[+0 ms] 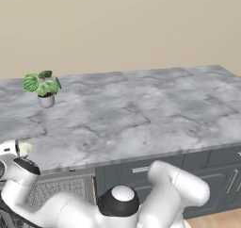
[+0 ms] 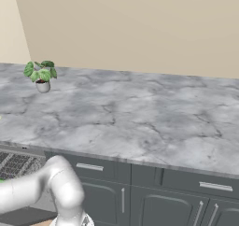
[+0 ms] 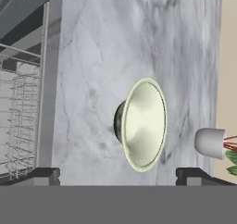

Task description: Pick up the cup and bowl from the counter, place them in the dishwasher, and close the dishwasher door.

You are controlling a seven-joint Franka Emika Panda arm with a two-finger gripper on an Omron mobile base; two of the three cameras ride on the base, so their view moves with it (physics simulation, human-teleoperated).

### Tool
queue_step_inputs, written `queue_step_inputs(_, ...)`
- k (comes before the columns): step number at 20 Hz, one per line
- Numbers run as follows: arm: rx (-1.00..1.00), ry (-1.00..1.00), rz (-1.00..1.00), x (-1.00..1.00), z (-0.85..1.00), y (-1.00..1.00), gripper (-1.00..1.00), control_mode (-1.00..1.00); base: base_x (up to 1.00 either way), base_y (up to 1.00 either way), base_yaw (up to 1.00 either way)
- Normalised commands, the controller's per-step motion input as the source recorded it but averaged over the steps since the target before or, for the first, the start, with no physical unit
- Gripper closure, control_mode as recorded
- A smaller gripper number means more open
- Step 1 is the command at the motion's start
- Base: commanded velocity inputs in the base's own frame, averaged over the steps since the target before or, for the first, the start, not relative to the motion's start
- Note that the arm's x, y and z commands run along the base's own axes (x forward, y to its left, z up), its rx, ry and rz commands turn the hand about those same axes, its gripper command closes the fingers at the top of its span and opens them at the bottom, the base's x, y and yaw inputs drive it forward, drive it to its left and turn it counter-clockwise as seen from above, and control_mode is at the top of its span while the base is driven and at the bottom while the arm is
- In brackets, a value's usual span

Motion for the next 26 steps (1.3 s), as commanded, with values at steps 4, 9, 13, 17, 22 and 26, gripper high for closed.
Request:
queue_step_inputs(4, 0.00, 0.00, -0.02, 0.21, -0.02, 0.42, -1.00, -1.00, 0.00, 0.00, 0.00)
queue_step_inputs(9, 0.00, 0.00, -0.05, 0.11, -0.04, 0.03, -1.00, -1.00, 0.00, 0.00, 0.00)
queue_step_inputs(13, 0.00, 0.00, -0.05, 0.01, -0.12, 0.00, -1.00, -1.00, 0.00, 0.00, 0.00)
queue_step_inputs(17, 0.00, 0.00, -0.06, 0.18, -0.14, -0.03, -1.00, -1.00, 0.00, 0.00, 0.00)
queue_step_inputs(22, 0.00, 0.00, -0.07, 0.37, -0.07, -0.19, -1.00, -1.00, 0.00, 0.00, 0.00)
queue_step_inputs(26, 0.00, 0.00, -0.06, 0.34, -0.23, -0.05, -1.00, -1.00, 0.00, 0.00, 0.00)
